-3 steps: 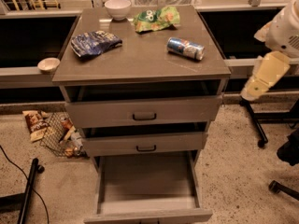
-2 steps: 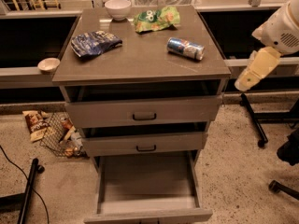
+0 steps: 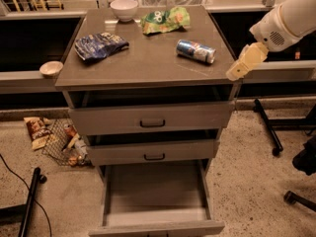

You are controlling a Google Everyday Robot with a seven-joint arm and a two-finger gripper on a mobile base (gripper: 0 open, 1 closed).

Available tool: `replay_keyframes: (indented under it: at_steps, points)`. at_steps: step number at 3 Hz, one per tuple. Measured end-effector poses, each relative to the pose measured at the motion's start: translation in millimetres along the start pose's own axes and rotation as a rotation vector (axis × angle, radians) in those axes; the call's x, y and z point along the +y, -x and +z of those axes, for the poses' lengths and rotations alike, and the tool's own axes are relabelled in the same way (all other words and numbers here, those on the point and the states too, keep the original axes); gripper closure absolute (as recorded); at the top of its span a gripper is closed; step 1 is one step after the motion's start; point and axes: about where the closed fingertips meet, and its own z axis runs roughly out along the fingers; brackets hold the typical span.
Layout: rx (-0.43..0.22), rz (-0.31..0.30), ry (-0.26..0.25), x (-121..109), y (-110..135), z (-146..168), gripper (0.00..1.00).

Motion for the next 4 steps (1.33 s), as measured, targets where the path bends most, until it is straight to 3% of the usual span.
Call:
replay_keyframes:
  at_steps: [1,2,4]
  points:
    - [0.000,0.000,0.000,0,0,0,0.00]
    - [-0.042,0.040,-0.012,-16,4,14,0.00]
    - [-0.184,0.150,-0.041,-69,27,60,0.00]
